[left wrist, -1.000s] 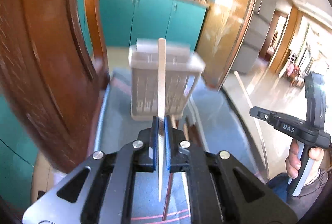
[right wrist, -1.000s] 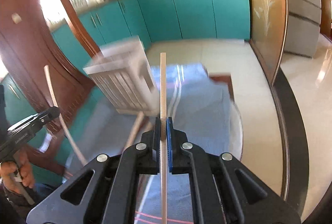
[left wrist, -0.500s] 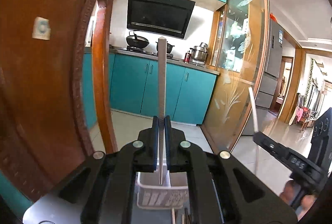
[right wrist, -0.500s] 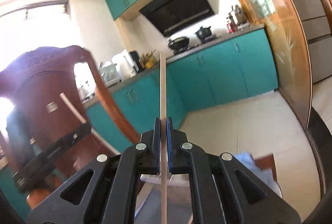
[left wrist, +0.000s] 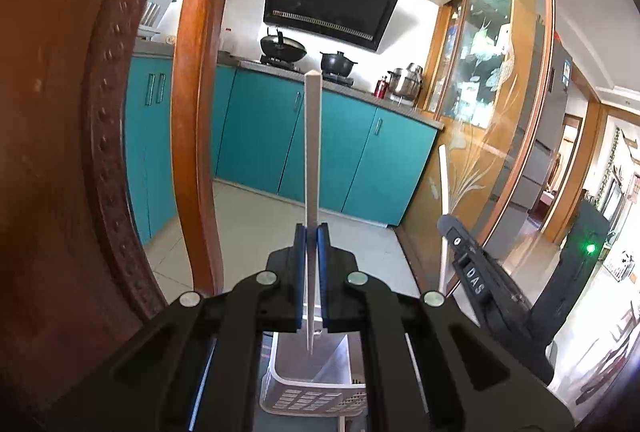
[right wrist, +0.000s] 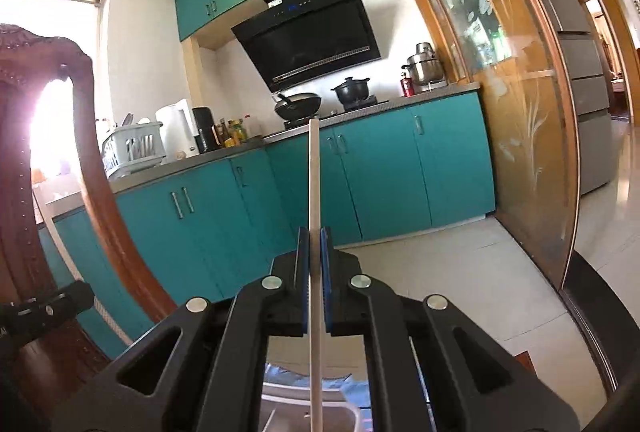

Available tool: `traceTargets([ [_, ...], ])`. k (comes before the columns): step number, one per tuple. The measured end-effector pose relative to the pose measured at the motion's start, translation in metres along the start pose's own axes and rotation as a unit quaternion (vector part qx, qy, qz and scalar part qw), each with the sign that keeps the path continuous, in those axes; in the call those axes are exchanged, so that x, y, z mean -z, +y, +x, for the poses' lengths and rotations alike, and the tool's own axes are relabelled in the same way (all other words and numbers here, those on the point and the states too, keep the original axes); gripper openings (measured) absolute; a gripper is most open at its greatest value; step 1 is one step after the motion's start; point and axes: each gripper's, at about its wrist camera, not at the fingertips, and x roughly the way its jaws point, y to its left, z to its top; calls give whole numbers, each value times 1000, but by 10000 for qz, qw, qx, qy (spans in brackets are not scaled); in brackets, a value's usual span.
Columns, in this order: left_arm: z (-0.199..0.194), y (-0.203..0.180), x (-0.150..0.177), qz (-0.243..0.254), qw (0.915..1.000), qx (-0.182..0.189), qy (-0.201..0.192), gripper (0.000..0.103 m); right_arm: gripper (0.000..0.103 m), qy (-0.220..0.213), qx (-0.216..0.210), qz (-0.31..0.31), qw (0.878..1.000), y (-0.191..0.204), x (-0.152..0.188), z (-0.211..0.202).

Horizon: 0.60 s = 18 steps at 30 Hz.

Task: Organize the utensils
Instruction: 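Lift the cream chopsticks with both grippers and carry them over the white holder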

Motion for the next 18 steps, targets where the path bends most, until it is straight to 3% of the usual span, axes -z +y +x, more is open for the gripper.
traceTargets([
  [6,7,-1,6,35,9999,-57,105,6,6,-233,-27,621,9978,-21,-20,-1],
  [12,10,-1,11,70,9997,-125,179,6,6,170,-299,76,9994,-10,-11,17],
  [18,12,-3,16,186,9994,-204,200,6,6,346,-534,191,9978,-23,0,7],
])
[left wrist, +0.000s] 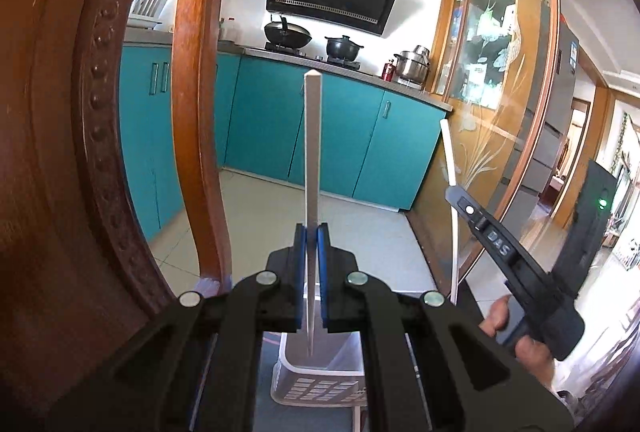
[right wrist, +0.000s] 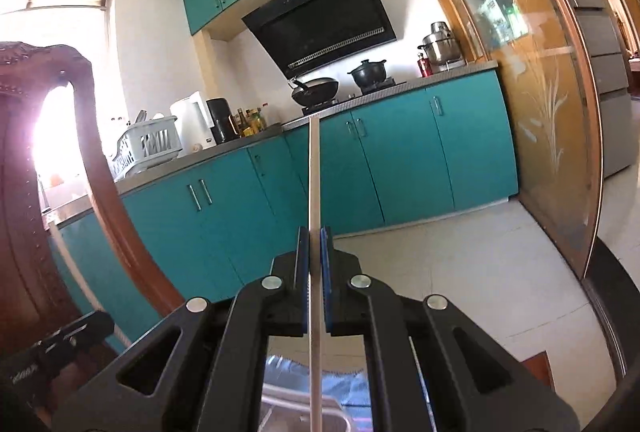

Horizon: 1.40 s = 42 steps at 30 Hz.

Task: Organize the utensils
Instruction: 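Lift the cream chopsticks with both grippers and carry them over the white holder, then drop the chopsticks into the white holder by opening both grippers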

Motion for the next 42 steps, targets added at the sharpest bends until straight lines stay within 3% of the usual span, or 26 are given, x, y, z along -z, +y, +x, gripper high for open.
traceTargets([
  [8,-7,-6,2,123,9999,75,-47,6,6,-120,-349,472,9982,-19,-18,-61],
  [15,-6,-1,15,118,9998,75,125,6,6,86,-346,-315,9989,-5,22,-106],
  [24,-3,-3,24,180,9987,211,422,7,7,805,-217,-1000,9915,27,56,-94],
  [27,-4,-1,25,159,9988,209,424,8,23,1027,-233,-1112,9882,33,61,-93],
  [29,-8,2,26,82,9987,273,417,19,43,1091,-258,-1048,9882,33,63,-99],
  [34,-34,6,30,101,9991,385,137,37,52,1168,-329,-1054,9870,29,69,-126],
  [38,-52,7,44,163,9990,395,140,39,52,1879,116,-1238,9743,18,94,-128],
  [42,-51,7,75,305,9965,333,703,40,52,3124,324,-1101,9430,6,137,-117],
])
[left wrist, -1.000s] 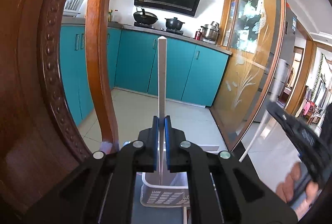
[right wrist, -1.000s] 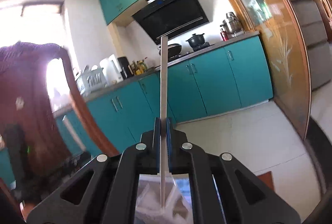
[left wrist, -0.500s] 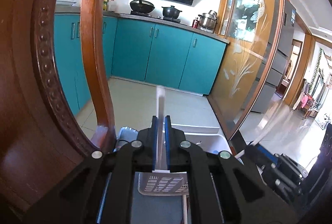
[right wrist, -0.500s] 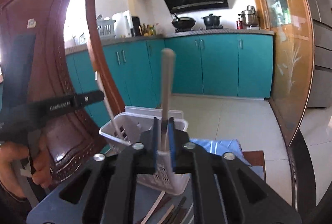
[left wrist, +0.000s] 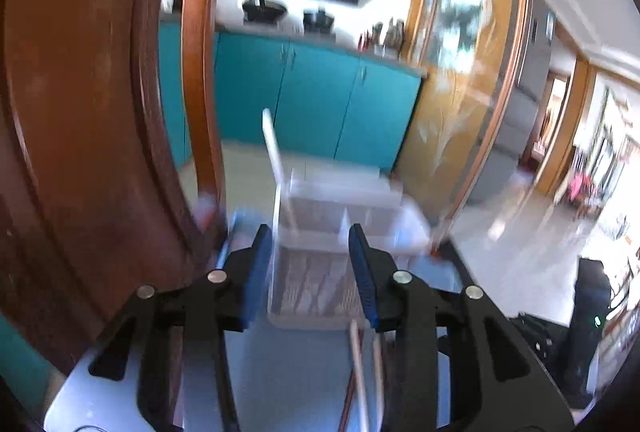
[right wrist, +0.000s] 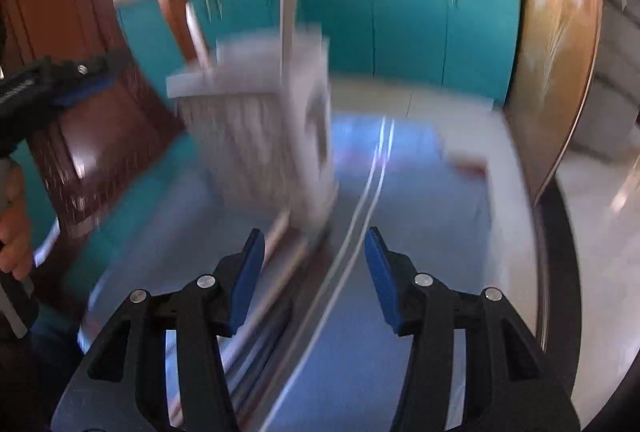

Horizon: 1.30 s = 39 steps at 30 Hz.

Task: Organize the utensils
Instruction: 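Drop the chopsticks into the white holder by opening both grippers, then lower the right gripper onto a dark brown chopstick and close on it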

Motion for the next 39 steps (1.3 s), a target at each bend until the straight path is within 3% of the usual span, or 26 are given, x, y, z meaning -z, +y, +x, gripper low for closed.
traceTargets([
  [4,27,7,31,-220,9945,-55,1022,39,52,760,-37,51,9971,10,17,29],
  [7,36,8,40,-265,9907,-31,1333,46,52,1083,-45,233,9938,11,22,40],
  [9,39,5,46,-138,9893,-149,1444,50,52,1238,-270,349,9913,12,20,39],
  [14,44,7,59,20,9851,-316,1688,51,52,1698,-265,-255,9848,34,47,35],
  [17,43,5,59,67,9851,-342,1687,55,49,1564,-101,-648,9855,48,59,28],
  [20,43,0,60,134,9848,-311,1705,56,22,1485,-123,-668,9866,54,60,25],
  [21,45,0,61,166,9845,-299,1723,56,17,1481,-69,-648,9868,52,59,26],
  [28,49,-10,77,310,9797,-36,1981,58,16,1381,226,146,9901,15,47,31],
  [34,59,-18,89,202,9713,512,2313,58,15,1359,-172,863,9868,-9,41,27],
  [39,65,-28,100,102,9645,804,2513,61,16,1127,-235,1292,9849,-24,37,16],
])
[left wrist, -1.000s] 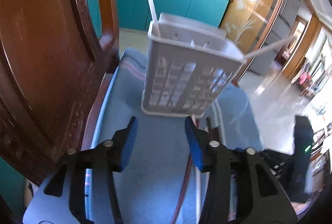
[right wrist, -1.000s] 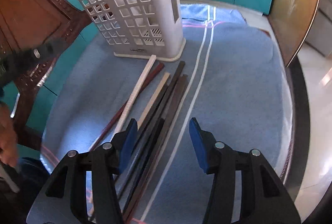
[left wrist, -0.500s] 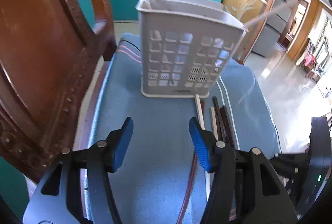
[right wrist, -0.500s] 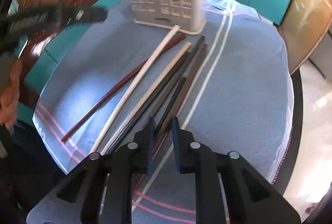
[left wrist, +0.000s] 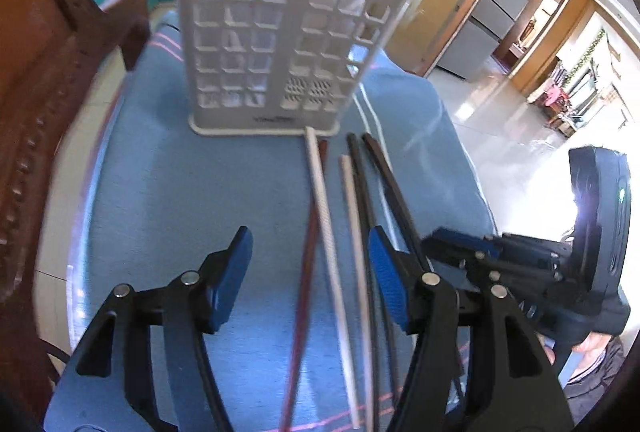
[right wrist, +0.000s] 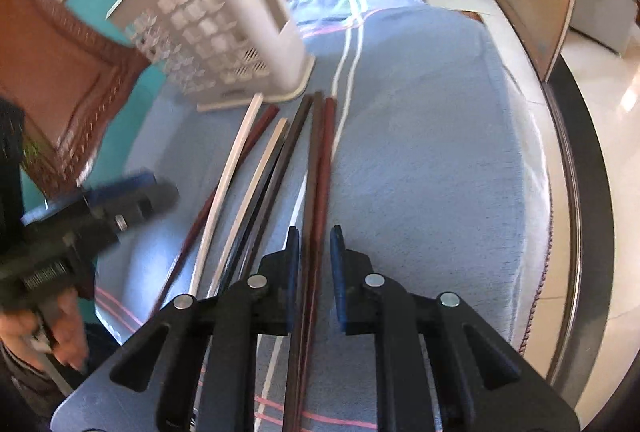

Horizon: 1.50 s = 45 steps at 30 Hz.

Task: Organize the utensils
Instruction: 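Lower the right gripper onto a dark brown chopstick and close on it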

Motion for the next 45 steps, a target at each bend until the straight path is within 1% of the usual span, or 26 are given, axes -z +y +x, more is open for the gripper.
traceTargets([
  [4,14,-9,3,-5,9998,171,101,61,17,-32,191,18,9998,-3,-1,-1],
  [6,22,-13,5,38,9998,143,162,60,17,32,221,-18,9997,-3,1,2],
  [7,27,-15,6,72,9997,49,209,51,17,46,220,-28,9997,-2,1,3],
  [8,32,-16,8,88,9996,-10,284,40,17,47,220,-34,9997,-2,2,2],
  [9,36,-16,9,79,9994,-21,342,35,17,49,225,-41,9997,-1,0,3],
  [10,41,-15,11,58,9991,-48,419,31,20,55,231,-55,9997,-1,0,4],
  [11,43,-16,12,68,9991,-85,410,28,22,56,237,-66,9997,1,0,6],
  [12,44,-17,13,103,9991,-133,380,26,23,54,251,-75,9996,1,0,6],
  [14,47,-17,13,57,9991,-199,361,13,23,75,286,-94,9995,3,0,8],
  [16,46,-13,14,-95,9991,-179,384,8,23,84,305,-113,9994,3,0,9],
  [18,44,-8,16,-255,9986,-84,448,8,23,73,298,-137,9994,5,0,9],
  [21,38,0,25,-350,9981,-134,492,8,23,77,244,-177,9995,8,1,10],
  [24,29,9,32,-498,9973,-72,534,7,23,169,437,-358,9983,16,3,18],
  [27,22,12,38,-528,9974,-36,491,7,19,182,543,-523,9970,23,3,20],
  [30,19,10,38,-380,9983,-241,364,7,19,180,518,-452,9975,19,0,18],
  [32,19,9,33,-390,9984,-256,332,7,19,153,525,-390,9977,16,0,17],
  [34,20,12,27,-388,9978,-455,300,7,19,116,589,-377,9975,15,1,15],
  [36,19,12,30,-427,9966,-640,291,7,19,71,631,-387,9972,15,1,14],
  [37,16,14,30,-454,9966,-623,292,8,19,34,619,-389,9973,15,1,13],
  [38,15,17,30,-466,9967,-597,306,12,19,25,576,-373,9976,14,0,12],
  [40,15,14,30,-395,9970,-583,315,17,19,-49,439,-257,9987,11,-1,7],
  [41,17,11,30,-344,9971,-598,317,17,19,-99,463,-224,9986,10,-2,6],
  [42,19,10,30,-321,9970,-620,332,17,19,-116,602,-224,9979,9,-3,6],
  [45,22,8,30,-317,9964,-697,351,17,19,-7,719,-160,9973,5,-3,9],
])
